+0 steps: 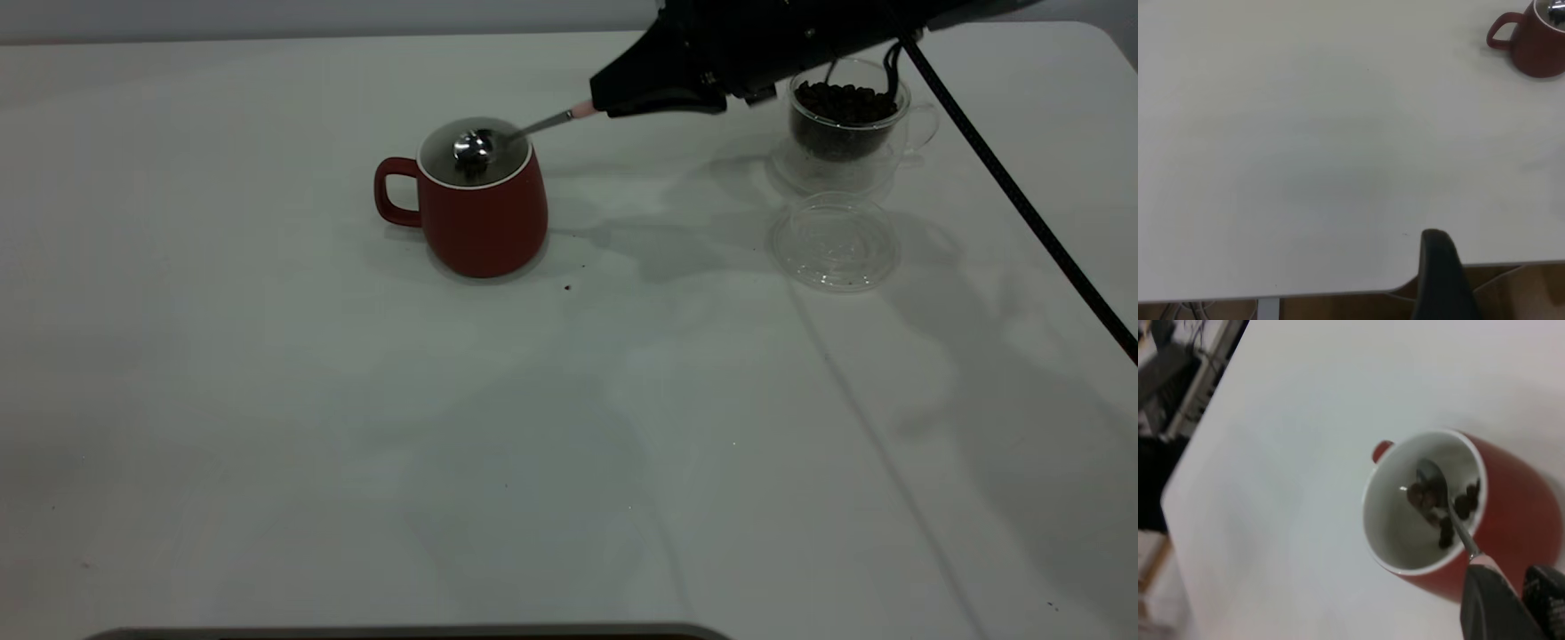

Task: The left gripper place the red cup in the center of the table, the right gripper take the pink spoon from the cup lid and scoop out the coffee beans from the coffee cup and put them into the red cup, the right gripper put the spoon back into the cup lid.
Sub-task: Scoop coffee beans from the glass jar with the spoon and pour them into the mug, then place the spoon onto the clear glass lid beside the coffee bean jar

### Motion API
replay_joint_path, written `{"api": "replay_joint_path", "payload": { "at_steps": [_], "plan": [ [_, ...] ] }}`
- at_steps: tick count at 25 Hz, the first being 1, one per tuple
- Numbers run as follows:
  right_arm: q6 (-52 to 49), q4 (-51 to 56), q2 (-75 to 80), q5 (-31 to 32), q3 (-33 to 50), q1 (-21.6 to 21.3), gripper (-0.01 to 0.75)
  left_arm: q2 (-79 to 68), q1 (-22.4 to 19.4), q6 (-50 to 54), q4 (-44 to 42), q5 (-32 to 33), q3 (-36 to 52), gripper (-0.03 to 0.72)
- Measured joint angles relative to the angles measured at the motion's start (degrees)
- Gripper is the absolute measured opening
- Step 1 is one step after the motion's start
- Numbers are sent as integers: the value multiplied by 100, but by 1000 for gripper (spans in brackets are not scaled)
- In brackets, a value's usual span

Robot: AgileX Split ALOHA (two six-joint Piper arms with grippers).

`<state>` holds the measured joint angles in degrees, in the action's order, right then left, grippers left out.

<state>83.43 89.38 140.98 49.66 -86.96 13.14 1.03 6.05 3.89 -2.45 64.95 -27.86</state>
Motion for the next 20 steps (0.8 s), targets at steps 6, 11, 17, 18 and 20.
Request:
{"api": "replay_joint_path", "payload": {
  "at_steps": [6, 11, 17, 18, 20],
  "plan": [
    [794, -235, -482, -23, 0, 57, 99, 0, 0, 0, 0, 0, 0, 495],
    [430, -1497, -1409, 39, 273, -77, 99, 0, 0, 0, 0, 0, 0, 495],
    [-223, -2913, -2534, 293, 1190, -1125, 99, 0, 0, -9, 0, 0, 0, 495],
    [-341, -3008, -2580, 352, 1368, -1406, 99, 0, 0, -16, 0, 0, 0, 495],
    [-619, -3075, -2556, 322, 1664, -1957, 99, 0, 0, -16, 0, 0, 0, 495]
  ]
}}
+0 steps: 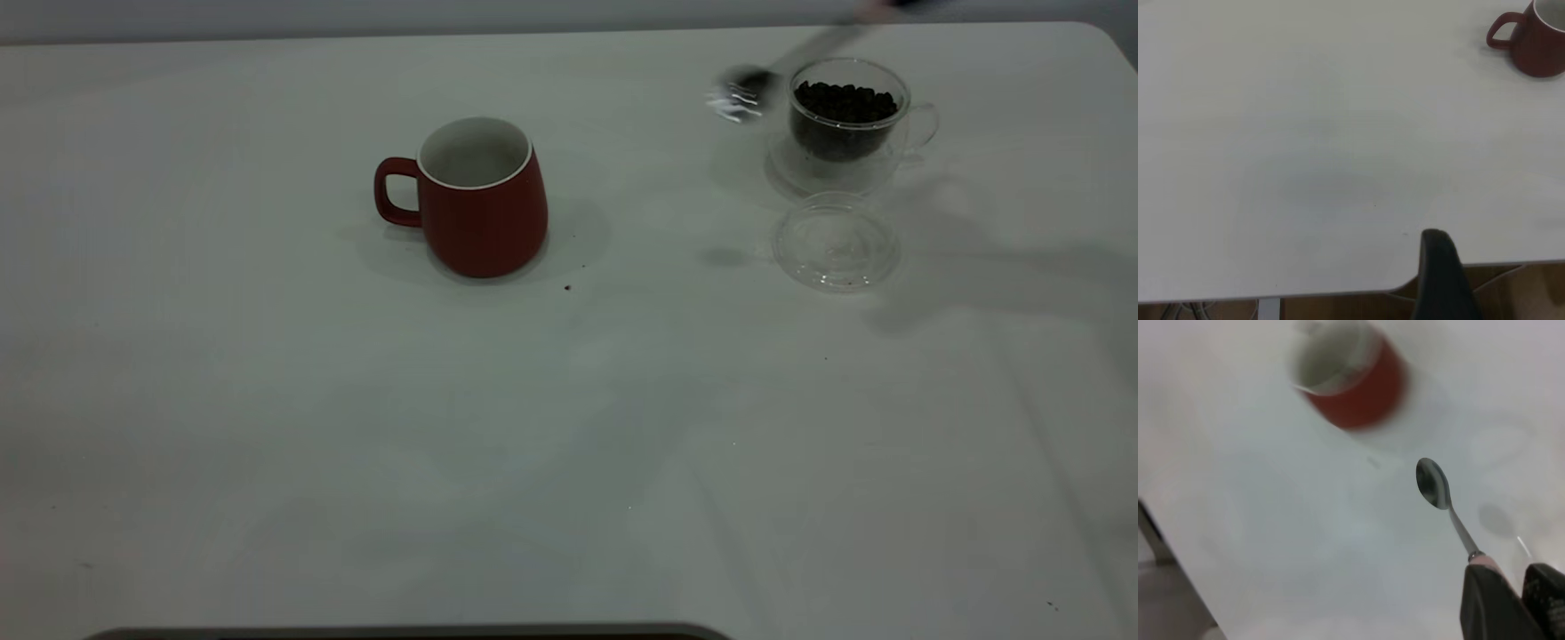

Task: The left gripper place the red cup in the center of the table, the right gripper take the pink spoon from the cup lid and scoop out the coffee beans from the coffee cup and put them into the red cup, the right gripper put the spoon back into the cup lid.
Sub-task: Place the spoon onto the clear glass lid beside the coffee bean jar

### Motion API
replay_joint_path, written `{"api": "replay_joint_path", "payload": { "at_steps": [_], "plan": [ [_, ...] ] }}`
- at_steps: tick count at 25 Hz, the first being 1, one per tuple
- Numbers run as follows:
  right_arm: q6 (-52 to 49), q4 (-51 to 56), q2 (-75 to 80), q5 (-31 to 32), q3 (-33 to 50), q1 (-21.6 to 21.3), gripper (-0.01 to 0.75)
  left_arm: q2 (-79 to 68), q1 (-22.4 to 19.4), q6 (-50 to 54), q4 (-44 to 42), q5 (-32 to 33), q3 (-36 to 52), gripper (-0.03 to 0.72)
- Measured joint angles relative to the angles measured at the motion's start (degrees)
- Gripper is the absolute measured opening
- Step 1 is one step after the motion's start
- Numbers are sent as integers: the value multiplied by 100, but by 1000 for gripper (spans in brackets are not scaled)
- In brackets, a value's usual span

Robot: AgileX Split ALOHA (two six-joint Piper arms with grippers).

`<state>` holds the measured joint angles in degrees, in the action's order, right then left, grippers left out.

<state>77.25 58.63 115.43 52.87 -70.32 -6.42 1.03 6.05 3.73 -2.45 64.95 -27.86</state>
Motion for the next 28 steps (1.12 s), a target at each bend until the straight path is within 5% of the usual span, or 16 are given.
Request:
{"api": "replay_joint_path", "payload": {
  "at_steps": [7, 28],
  "plan": [
    [-531, -22, 868, -548, 254, -936, 99, 0, 0, 0, 0, 0, 0, 495],
    [525, 1687, 2080, -706, 254, -952, 99, 0, 0, 0, 0, 0, 0, 495]
  ]
}}
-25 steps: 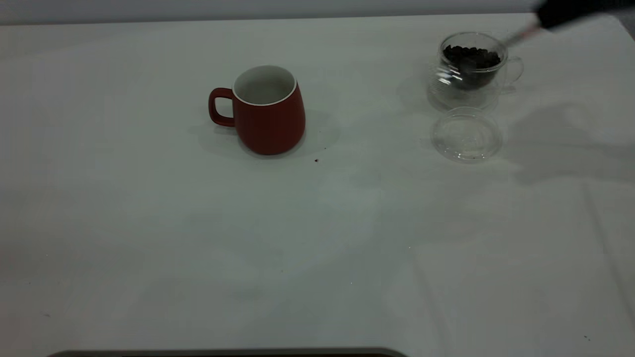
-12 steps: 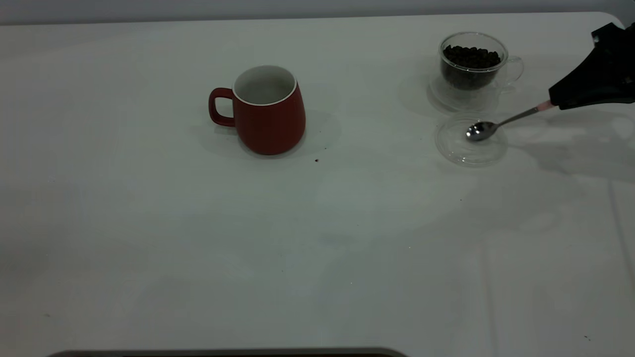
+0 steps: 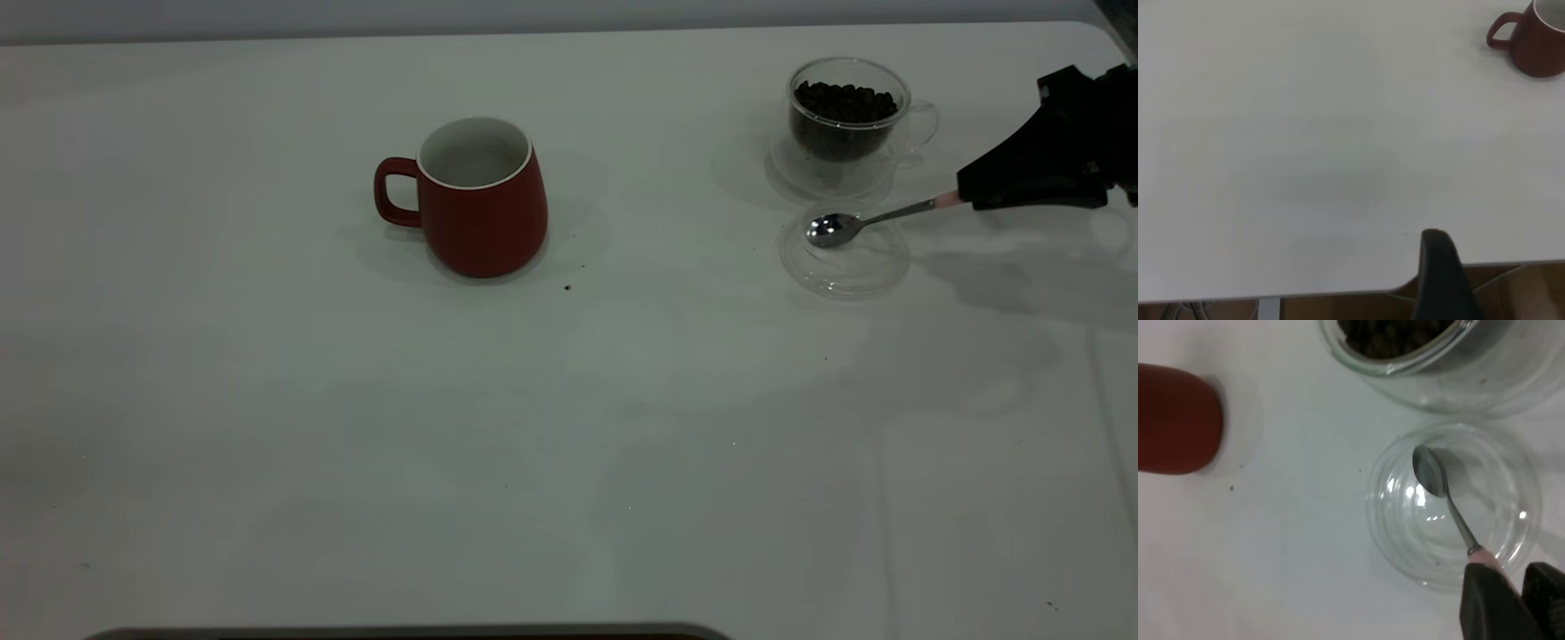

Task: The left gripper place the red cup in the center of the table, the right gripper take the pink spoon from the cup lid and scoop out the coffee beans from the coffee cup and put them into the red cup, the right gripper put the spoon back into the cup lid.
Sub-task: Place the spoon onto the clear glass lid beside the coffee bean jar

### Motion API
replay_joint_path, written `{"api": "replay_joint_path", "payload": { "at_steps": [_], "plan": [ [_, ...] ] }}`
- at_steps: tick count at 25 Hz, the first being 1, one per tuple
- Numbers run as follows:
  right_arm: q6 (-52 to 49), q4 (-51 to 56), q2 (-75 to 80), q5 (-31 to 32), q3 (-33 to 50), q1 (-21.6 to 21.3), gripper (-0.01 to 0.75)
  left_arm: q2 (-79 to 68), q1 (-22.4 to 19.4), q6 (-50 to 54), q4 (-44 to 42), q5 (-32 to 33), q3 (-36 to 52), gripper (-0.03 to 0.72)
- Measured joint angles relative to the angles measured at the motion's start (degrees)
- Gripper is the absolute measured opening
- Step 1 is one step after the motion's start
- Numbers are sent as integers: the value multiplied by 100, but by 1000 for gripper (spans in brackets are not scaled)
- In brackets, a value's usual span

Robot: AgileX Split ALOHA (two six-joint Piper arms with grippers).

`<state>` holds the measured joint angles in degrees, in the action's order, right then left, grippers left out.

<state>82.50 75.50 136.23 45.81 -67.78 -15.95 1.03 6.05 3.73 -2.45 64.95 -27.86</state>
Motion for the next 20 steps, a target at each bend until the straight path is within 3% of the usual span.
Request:
{"api": "replay_joint_path", "payload": {
  "at_steps": [8, 16, 20],
  "plan": [
    [15, 3, 32, -43, 0, 0, 168, 0, 0, 14, 0, 0, 0, 495],
    [15, -29, 74, -88, 0, 0, 472, 0, 0, 14, 0, 0, 0, 495],
    [47, 1, 74, -350, 0, 0, 567, 0, 0, 14, 0, 0, 0, 495]
  ]
}}
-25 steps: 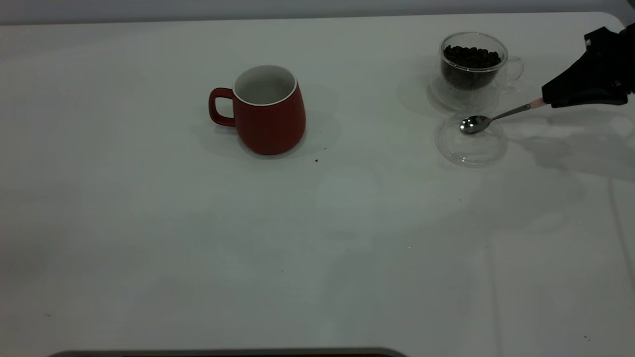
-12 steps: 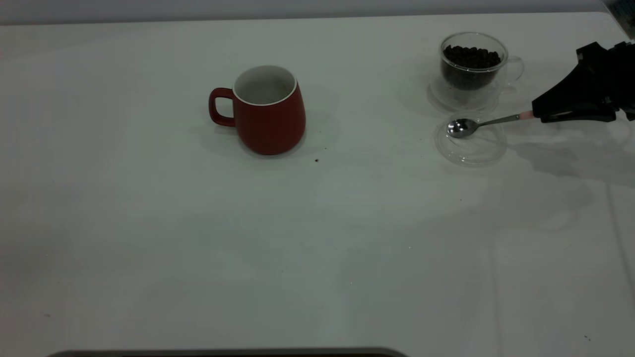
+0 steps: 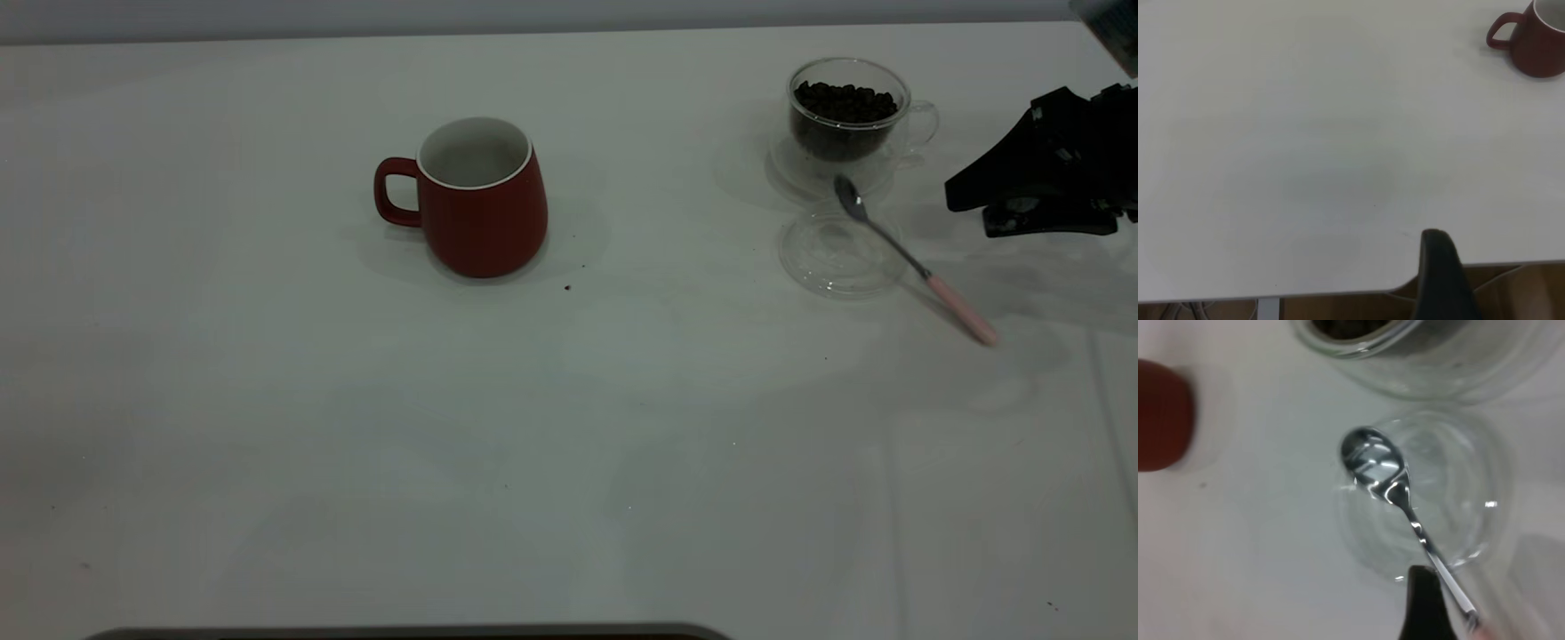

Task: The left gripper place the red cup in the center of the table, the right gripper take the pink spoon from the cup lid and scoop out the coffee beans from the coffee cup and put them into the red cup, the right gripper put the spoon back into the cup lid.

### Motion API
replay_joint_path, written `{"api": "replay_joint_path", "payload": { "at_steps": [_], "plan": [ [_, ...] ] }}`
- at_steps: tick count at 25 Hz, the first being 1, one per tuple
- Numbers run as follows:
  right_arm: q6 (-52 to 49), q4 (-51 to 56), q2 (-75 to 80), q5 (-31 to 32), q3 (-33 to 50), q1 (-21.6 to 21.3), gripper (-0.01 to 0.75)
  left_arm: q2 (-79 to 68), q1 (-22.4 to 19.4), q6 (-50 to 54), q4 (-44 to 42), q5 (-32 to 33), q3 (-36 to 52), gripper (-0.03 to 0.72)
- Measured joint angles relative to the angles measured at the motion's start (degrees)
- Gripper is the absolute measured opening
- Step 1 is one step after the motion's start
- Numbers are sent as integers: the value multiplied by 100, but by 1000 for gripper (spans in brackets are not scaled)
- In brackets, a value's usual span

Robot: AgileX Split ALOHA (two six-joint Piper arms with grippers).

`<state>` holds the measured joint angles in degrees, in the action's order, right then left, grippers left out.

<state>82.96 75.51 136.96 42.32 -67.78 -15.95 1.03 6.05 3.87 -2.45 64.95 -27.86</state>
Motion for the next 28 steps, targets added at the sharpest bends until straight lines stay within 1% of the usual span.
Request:
{"api": "replay_joint_path", "payload": {
  "at_steps": [4, 7, 14, 18, 21, 22, 26, 28],
  "plan": [
    [61, 189, -40, -456, 0, 0, 578, 0, 0, 0, 0, 0, 0, 495],
    [60, 211, -172, -457, 0, 0, 578, 0, 0, 0, 0, 0, 0, 495],
    [-201, 113, -1221, 107, 0, 0, 578, 0, 0, 0, 0, 0, 0, 495],
    [-747, -337, -2369, 885, 1, 53, 577, 0, 0, 0, 0, 0, 0, 495],
    [-1687, -1327, -3500, 1344, 20, 198, 577, 0, 0, -11, 0, 0, 0, 495],
    [-2097, -1878, -3951, 1428, 33, 267, 577, 0, 0, -11, 0, 0, 0, 495],
    [-4553, -4536, -5680, 1860, 273, 378, 573, 0, 0, -16, 0, 0, 0, 495],
    [-5670, -5823, -6603, 2143, 647, 378, 572, 0, 0, -16, 0, 0, 0, 495]
  ]
}}
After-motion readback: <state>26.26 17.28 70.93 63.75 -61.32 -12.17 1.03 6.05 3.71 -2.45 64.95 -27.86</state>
